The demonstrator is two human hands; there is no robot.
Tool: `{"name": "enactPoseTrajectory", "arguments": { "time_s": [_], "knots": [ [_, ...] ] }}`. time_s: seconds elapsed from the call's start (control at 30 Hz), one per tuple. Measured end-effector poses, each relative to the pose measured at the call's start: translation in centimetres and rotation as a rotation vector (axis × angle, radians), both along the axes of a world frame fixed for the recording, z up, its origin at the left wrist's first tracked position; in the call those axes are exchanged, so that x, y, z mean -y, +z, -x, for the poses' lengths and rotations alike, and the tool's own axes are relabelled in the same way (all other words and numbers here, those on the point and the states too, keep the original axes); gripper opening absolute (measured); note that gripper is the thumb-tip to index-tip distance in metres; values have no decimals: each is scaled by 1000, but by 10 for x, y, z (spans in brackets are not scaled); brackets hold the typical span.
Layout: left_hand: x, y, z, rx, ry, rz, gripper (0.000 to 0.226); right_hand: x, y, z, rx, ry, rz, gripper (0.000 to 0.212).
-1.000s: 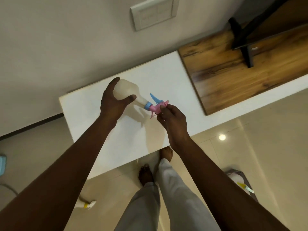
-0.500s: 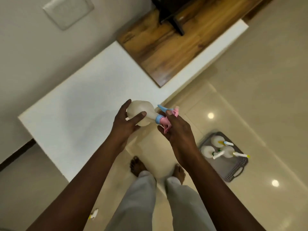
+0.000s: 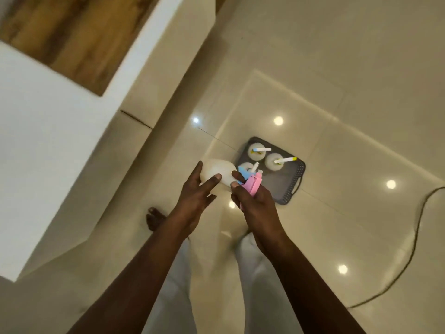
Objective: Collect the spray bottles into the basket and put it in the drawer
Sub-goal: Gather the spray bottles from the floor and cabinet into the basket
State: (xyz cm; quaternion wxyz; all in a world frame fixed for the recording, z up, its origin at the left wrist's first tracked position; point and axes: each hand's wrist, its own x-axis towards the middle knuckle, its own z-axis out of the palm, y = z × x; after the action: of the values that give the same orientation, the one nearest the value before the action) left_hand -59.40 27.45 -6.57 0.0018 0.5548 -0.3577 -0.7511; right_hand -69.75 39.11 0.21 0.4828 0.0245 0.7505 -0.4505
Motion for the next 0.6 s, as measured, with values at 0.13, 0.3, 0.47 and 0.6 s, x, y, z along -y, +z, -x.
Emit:
{"name": "enactPoseTrajectory", "arguments": {
  "time_s": [0.13,0.3,0.47,0.6],
  "knots": [
    [-75,-43,50,27,-14,-77,76,-66,-34,33,-11,-39,-119,47],
    [-142,-95,88,89,-31,-148,43,-115,-84,58,3,-117,-187,43],
    [-167,-150,122,148,-69,-180,42,-135,-146,71,21,-187,-215,45],
    [-174,-196,133,188,-24,-244,45,-135,-198,77,41,-200,-236,46]
  ]
}}
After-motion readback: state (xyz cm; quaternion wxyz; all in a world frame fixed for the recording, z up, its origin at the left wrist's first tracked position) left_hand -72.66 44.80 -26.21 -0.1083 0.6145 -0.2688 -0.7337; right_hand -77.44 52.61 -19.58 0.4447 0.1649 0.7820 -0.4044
